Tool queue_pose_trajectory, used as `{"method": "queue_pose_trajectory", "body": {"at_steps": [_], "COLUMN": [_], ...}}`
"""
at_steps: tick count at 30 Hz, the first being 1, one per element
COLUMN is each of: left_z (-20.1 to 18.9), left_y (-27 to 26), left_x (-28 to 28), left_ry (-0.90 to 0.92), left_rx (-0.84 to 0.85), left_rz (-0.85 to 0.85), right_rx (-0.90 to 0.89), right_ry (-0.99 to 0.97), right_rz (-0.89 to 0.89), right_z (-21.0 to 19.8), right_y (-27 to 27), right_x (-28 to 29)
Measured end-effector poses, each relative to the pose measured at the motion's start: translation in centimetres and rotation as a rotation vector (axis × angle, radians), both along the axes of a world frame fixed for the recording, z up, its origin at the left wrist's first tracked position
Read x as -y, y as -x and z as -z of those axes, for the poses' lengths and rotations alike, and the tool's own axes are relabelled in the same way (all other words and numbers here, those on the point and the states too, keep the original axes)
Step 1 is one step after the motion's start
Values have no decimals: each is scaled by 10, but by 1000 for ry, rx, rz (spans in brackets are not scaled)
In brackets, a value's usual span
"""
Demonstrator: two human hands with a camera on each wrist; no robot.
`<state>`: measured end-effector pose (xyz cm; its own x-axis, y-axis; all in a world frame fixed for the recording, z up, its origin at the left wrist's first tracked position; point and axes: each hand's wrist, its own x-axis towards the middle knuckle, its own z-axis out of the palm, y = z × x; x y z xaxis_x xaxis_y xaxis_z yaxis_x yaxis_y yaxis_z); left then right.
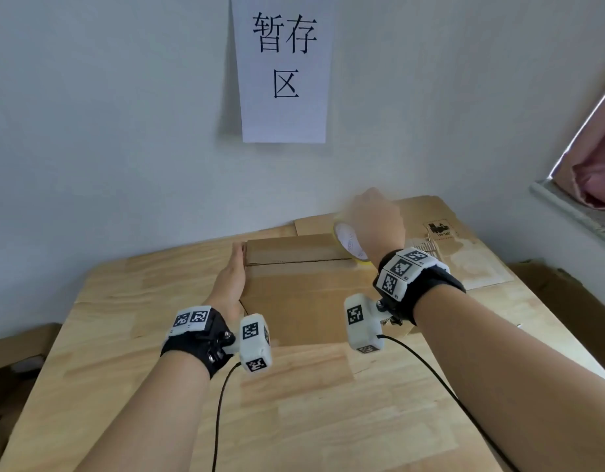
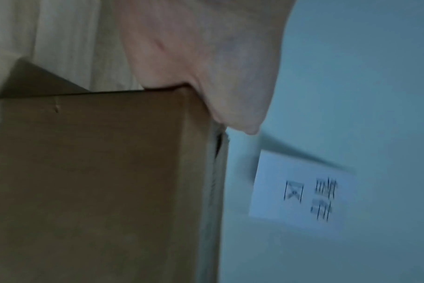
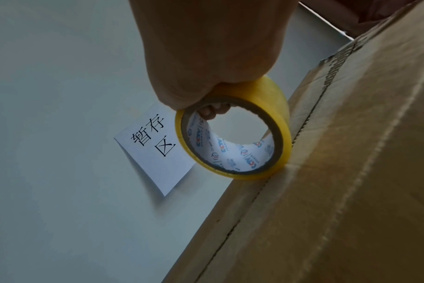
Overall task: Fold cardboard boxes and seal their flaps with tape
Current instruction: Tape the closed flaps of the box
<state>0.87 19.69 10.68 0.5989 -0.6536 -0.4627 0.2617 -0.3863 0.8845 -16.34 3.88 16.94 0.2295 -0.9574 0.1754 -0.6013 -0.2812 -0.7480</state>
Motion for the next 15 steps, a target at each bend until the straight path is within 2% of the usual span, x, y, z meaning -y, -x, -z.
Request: {"method": "queue_pose_trajectory", "body": {"at_steps": [3, 5, 15], "left_z": [3, 4, 8], "left_y": [7, 7, 6], "left_x": [5, 6, 8], "left_ry": [-10, -15, 17], "left_rx": [255, 343, 330], "left_rz": [120, 134, 151], "right_rx": [31, 48, 59], "right_ry": [0, -4, 5], "right_rz": [6, 7, -15], "right_z": [1, 2, 5], "right_y": [4, 6, 7], "right_x": [1, 0, -2]}}
